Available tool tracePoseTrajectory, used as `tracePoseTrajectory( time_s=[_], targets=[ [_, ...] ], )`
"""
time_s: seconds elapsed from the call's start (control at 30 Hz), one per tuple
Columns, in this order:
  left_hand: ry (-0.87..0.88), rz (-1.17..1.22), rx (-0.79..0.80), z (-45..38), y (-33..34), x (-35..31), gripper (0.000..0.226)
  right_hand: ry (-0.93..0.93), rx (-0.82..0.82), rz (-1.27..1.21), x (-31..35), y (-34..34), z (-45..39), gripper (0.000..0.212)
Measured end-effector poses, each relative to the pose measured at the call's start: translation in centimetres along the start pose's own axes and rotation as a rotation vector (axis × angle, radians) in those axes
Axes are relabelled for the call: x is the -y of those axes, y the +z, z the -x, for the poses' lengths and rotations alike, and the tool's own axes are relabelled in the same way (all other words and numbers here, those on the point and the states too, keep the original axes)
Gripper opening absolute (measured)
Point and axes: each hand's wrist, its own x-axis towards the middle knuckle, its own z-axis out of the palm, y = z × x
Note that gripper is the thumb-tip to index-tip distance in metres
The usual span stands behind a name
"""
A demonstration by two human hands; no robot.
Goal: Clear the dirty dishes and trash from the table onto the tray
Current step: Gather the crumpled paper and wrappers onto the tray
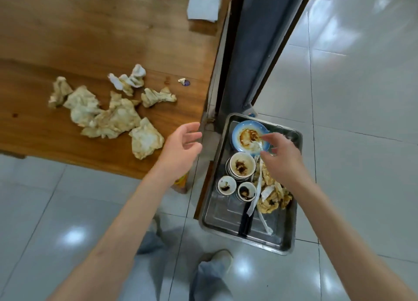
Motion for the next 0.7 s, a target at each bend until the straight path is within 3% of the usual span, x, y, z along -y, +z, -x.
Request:
tracePoseTrajectory(
  time_s=[0.23, 0.47, 0.7],
  targets=[
    [-0.018, 0.042, -0.087, 1.0, -12.5, 1.6, 0.043, -0.155, 0.057, 0.074, 10.1, 5.5, 1.8, 0.042],
    [0.036, -0.016, -0.021, -0.1, -23.2, 4.1, 0.049, -0.197, 0.069, 0.106, 18.0, 13.2, 3.6, 0.059],
    [0.162, -0.533, -0.07, -3.3, -29.0, 6.2, 0.065, -0.076, 0.065, 0.263, 21.2, 19.4, 3.8, 0.087]
  ],
)
